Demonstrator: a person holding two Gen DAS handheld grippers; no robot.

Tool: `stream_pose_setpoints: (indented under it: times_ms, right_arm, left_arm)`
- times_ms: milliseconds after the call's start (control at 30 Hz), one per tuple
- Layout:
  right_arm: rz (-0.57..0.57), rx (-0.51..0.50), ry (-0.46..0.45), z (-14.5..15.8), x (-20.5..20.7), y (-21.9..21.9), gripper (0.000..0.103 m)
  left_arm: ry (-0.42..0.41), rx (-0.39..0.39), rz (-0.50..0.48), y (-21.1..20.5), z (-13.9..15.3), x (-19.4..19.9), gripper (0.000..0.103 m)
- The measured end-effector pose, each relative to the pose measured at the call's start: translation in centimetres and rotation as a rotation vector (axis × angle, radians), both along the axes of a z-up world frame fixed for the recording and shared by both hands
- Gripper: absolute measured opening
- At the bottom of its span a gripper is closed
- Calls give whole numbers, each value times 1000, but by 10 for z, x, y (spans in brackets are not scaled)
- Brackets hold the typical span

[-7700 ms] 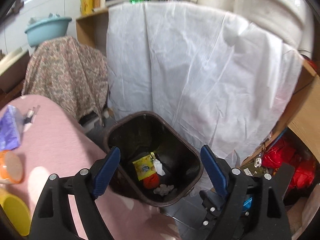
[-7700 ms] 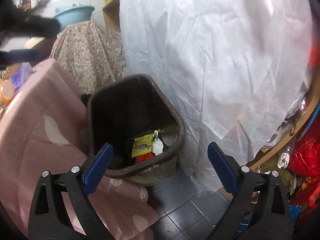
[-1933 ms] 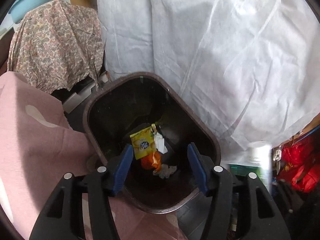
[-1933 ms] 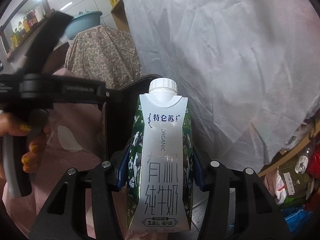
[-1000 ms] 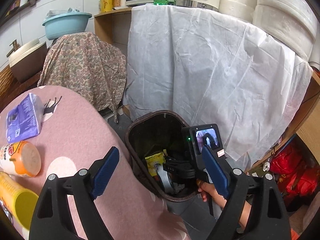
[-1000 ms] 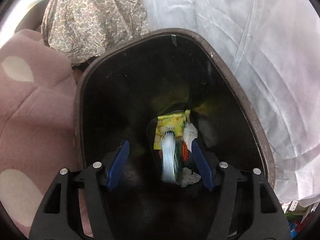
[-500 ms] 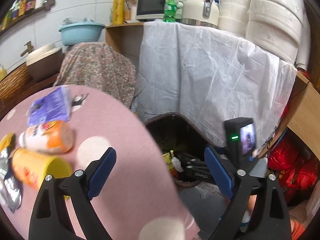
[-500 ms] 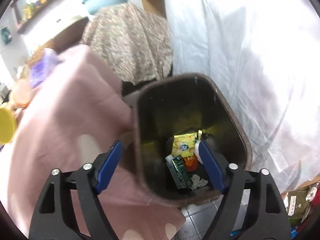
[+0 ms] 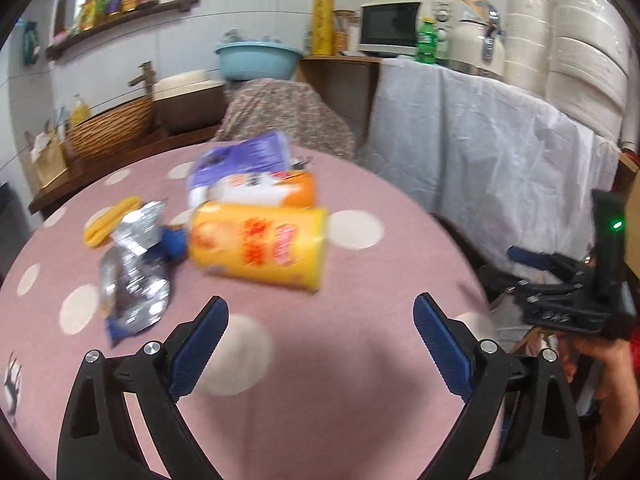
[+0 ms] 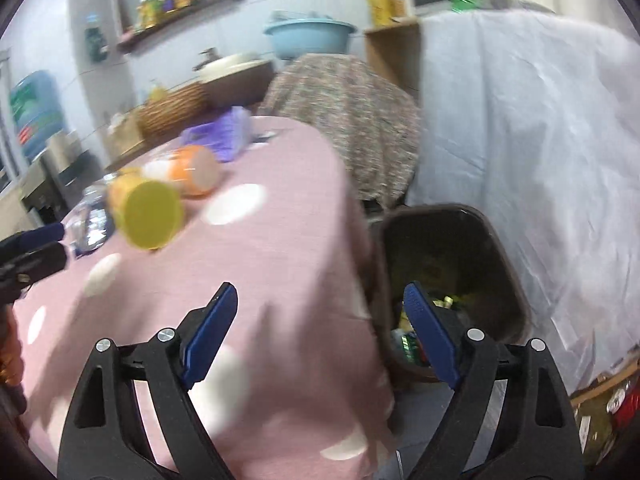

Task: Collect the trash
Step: 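Move both open tools back over the table toward the chip can, then grasp the yellow Lay's can with the right tool while the left tool grasps the chip bag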

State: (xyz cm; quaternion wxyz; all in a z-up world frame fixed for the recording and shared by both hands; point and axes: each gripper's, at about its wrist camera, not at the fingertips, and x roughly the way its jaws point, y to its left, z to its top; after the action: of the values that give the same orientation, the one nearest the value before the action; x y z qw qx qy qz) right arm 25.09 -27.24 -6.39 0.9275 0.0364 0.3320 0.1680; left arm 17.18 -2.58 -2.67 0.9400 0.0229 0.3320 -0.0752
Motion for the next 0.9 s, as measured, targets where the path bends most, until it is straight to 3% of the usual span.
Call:
stream_pose_setpoints:
  times_ms: [300,467,700,900]
  right_arm:
    - [335,-155,-91,43,-8,109,85]
    - [511,-339,-113,54,1,178,85]
    - [565,-605,-111,43,24,236,84]
    - [587,-739,-79,27,46,253,77]
  left_arm:
    - [23,60,186,79,-17,-24,93]
    - [43,43,232,105,-23,-33,93]
    - [41,35,250,120,-22,-40,93]
    - [47,22,243,128,-24,-39,93]
